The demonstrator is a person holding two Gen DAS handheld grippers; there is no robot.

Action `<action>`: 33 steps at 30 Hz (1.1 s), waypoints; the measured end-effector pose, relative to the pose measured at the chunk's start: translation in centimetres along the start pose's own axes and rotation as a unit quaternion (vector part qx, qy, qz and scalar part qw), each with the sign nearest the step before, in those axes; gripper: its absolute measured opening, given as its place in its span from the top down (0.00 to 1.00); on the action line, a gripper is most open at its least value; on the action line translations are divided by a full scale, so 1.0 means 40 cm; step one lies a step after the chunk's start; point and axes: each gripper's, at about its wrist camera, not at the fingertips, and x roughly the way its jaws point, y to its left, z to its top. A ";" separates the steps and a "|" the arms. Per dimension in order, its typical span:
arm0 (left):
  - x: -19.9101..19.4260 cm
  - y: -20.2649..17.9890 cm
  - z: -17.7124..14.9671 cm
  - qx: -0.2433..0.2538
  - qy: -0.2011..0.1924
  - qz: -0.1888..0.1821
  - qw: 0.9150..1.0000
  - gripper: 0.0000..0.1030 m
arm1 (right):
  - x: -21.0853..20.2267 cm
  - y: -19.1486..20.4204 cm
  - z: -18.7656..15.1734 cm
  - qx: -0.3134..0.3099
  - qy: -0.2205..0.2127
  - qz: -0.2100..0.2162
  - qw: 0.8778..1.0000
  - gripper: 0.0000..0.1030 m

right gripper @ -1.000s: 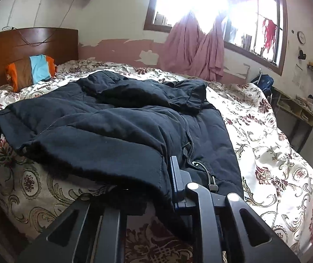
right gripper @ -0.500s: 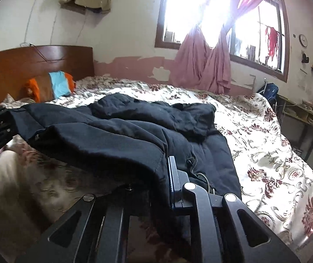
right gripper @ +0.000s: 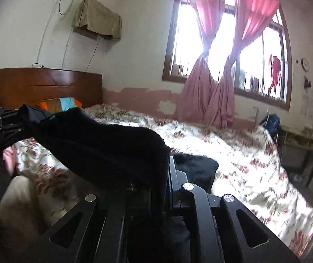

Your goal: Fold large clothes

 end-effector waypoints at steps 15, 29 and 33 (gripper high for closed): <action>0.396 0.044 0.132 0.003 0.033 0.034 0.999 0.93 | 0.381 -0.061 0.108 -0.005 -0.006 -0.044 0.999 0.91; 0.799 0.011 0.139 0.015 0.114 0.042 0.992 0.93 | 0.793 -0.143 0.092 0.020 0.057 -0.071 0.996 0.91; 0.876 0.003 0.107 -0.004 0.139 0.027 0.990 0.92 | 0.867 -0.152 0.050 0.043 0.080 -0.073 0.993 0.91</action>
